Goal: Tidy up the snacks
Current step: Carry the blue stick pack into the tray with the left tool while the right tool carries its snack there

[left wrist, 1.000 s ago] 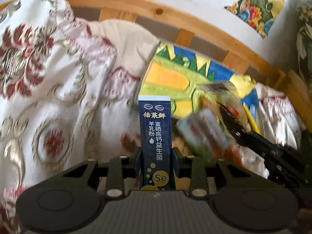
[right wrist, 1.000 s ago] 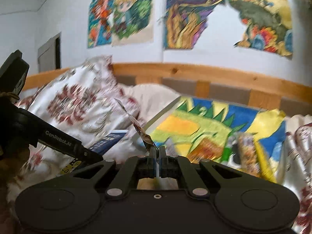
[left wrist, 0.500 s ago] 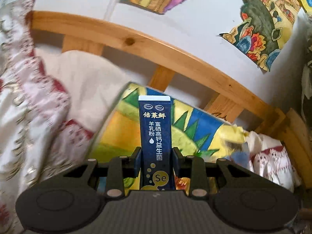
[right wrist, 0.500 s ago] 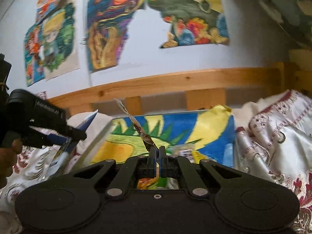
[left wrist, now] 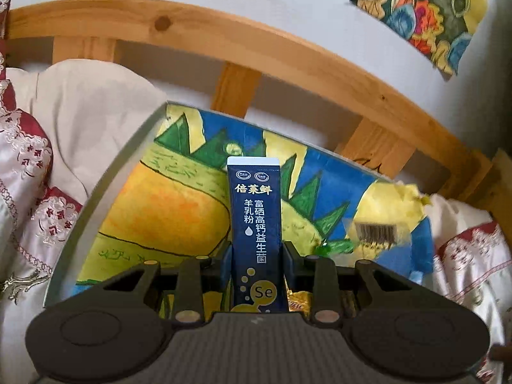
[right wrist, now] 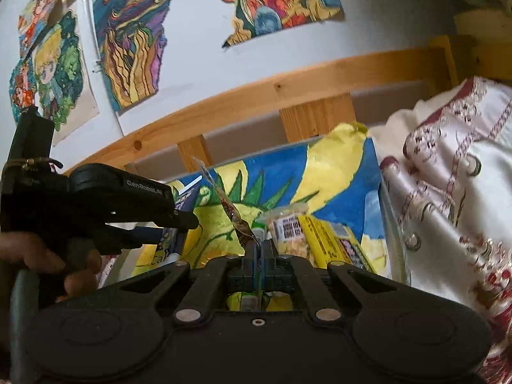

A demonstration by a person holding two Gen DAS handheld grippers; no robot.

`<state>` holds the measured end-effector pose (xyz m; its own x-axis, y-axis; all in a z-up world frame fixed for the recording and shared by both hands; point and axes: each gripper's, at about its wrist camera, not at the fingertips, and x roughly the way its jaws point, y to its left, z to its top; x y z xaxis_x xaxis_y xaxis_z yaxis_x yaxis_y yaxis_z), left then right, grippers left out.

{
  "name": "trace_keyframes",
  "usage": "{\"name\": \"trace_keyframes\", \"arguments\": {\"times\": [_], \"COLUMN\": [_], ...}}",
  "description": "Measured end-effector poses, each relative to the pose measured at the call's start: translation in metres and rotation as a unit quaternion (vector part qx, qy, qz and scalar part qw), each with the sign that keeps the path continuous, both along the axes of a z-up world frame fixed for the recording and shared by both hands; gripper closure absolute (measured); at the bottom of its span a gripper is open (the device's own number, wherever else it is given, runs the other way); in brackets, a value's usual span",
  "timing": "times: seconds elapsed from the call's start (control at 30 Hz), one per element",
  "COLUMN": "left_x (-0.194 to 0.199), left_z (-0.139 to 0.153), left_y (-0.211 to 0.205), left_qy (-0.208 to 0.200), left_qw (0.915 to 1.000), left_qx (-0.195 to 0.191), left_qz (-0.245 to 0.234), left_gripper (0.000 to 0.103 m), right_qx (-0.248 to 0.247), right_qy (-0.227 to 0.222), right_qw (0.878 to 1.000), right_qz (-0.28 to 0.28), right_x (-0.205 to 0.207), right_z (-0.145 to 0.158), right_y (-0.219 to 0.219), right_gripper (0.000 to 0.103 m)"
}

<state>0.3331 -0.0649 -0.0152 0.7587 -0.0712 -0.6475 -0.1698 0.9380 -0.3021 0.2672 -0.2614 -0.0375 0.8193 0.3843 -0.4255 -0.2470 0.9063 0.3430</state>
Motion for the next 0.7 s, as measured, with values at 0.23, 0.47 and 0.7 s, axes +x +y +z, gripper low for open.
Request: {"name": "trace_keyframes", "arguments": {"times": [0.23, 0.47, 0.7], "left_x": [0.008, 0.01, 0.012], "left_z": [-0.006, -0.014, -0.018], "left_y": [-0.007, -0.012, -0.014], "left_qy": [0.011, 0.018, 0.02], "left_qw": [0.9999, 0.9998, 0.9997], "left_qx": [0.009, 0.012, 0.016], "left_qz": [0.0, 0.002, -0.001], "left_gripper": [0.068, 0.067, 0.067], "right_qx": [-0.005, -0.003, -0.009], "right_qy": [0.009, 0.016, 0.013], "right_qw": [1.0, 1.0, 1.0], "right_qz": [0.0, -0.004, -0.003], "right_x": [0.003, 0.006, 0.007], "right_z": [-0.003, -0.004, -0.005], "right_y": [0.004, 0.002, 0.001], "right_gripper": [0.102, 0.099, 0.097]}}
